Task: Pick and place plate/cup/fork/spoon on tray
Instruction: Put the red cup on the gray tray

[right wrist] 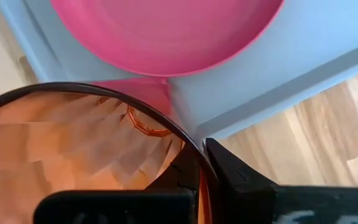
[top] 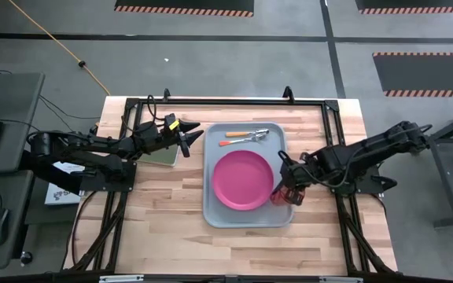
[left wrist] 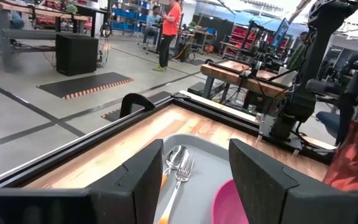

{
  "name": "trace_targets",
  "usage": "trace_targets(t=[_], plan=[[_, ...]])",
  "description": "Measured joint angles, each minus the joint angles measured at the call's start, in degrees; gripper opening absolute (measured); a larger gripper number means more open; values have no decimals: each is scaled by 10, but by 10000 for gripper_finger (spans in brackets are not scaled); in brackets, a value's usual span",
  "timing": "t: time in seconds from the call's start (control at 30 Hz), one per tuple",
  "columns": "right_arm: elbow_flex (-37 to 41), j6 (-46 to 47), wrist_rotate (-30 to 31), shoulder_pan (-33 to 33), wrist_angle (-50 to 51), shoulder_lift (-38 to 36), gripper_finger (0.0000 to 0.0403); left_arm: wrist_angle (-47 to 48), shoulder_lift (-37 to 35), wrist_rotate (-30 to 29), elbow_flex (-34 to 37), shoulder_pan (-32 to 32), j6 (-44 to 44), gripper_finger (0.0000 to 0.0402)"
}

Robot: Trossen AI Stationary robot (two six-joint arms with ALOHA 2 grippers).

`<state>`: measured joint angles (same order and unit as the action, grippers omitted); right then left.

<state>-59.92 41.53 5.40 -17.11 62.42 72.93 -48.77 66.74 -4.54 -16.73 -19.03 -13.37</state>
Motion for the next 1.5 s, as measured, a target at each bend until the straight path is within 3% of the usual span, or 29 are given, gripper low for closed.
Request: trace_targets(t=[0.17, 0.4, 0.9, 1.5], plan=[[0, -16, 3, 8, -25, 0, 0, 0, 0, -1, 0, 0, 0, 172], [0, 1, -54, 1, -18, 0, 0, 1, 0, -2, 0, 0, 0, 172], [-5, 20, -67, -6, -14, 67, 0, 8, 0, -2, 0, 0, 0, 172], [0, 35, -46, -5, -53, 56, 0, 10, 0, -2, 0, 0, 0, 172]])
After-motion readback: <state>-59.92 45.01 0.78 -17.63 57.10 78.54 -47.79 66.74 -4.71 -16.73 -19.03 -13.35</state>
